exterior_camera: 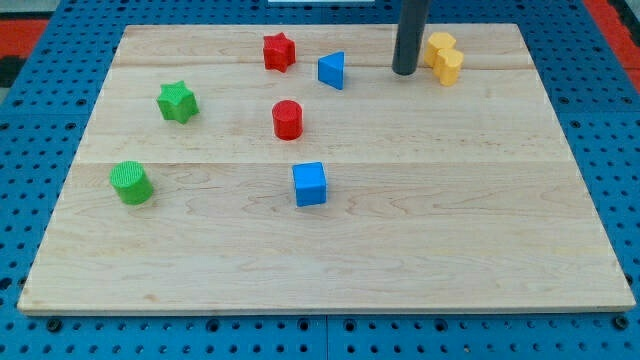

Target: Push the blue triangle towards bottom right of red star

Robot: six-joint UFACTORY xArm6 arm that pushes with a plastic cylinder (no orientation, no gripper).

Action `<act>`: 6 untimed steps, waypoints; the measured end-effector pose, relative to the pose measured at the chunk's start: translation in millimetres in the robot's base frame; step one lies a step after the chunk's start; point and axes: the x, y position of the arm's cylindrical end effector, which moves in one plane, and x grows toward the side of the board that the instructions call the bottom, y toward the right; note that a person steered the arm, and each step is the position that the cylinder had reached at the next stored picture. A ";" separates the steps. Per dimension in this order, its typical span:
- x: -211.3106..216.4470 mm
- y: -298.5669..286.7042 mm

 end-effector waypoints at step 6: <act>0.0 -94.0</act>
